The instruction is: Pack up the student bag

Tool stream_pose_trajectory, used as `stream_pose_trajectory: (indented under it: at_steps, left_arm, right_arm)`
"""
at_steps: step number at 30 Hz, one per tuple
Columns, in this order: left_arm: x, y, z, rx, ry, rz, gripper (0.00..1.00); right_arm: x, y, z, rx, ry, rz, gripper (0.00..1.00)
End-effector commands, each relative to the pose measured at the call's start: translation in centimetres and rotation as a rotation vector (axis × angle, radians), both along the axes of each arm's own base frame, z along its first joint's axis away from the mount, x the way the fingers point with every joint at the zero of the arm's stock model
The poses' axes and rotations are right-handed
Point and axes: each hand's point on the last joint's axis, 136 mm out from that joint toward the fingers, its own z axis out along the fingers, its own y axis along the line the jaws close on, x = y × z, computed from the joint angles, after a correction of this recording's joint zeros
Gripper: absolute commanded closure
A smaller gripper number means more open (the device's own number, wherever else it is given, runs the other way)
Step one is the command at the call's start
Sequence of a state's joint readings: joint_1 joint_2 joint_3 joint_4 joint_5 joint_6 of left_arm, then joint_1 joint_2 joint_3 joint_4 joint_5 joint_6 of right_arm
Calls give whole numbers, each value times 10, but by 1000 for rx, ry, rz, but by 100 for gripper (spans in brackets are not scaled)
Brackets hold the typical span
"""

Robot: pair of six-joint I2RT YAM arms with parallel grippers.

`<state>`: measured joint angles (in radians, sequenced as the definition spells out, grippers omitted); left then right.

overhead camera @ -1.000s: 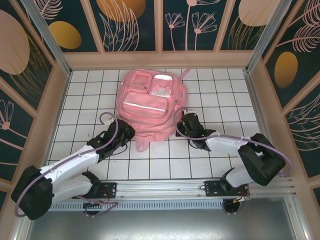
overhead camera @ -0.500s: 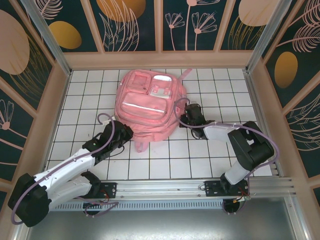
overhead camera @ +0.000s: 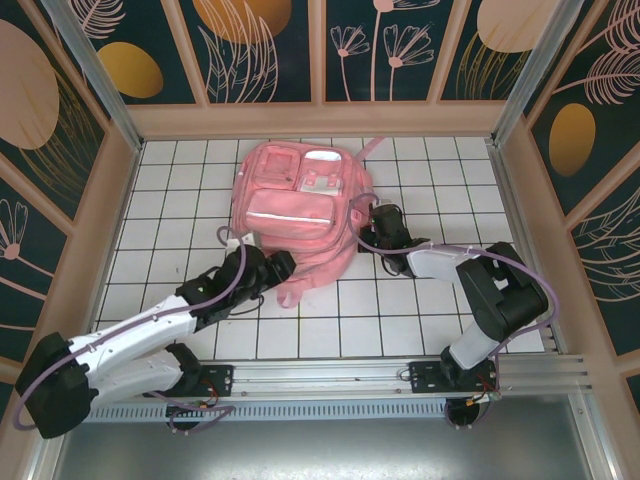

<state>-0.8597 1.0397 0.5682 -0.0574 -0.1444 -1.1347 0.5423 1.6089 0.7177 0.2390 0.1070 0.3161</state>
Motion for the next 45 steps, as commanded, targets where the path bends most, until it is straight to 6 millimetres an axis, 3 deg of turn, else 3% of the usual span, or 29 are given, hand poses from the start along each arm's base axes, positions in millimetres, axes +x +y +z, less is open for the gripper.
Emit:
stream_pose_trajectory:
  at_steps: [1, 9, 14, 18, 26, 34, 36, 38, 42, 45]
  left_arm:
    - [3, -26, 11, -48, 3, 20, 42]
    - [7, -72, -2, -62, 94, 46, 40]
    - [16, -93, 19, -270, 102, 83, 41]
    - [18, -97, 17, -285, 135, 110, 40]
    - [22, -108, -12, -315, 226, 159, 40]
    - [42, -80, -31, -253, 201, 296, 40]
    - [47, -70, -39, -221, 199, 324, 46]
    - [49, -66, -47, -225, 201, 328, 69]
    - [48, -62, -46, -215, 195, 320, 96]
    - [44, -47, -41, -192, 174, 340, 100]
  right_arm:
    - [10, 5, 21, 41, -68, -3, 100]
    - [6, 4, 28, 59, -92, 2, 100]
    - [5, 4, 28, 70, -99, 2, 100]
    - [5, 5, 29, 82, -102, 4, 100]
    - [4, 7, 27, 94, -101, 7, 100]
    - [3, 7, 29, 95, -106, 11, 100]
    - [3, 8, 29, 99, -105, 16, 100]
    - [3, 9, 27, 103, -101, 23, 100]
    - [4, 7, 24, 90, -97, 13, 100]
    - [6, 4, 23, 68, -97, -1, 100]
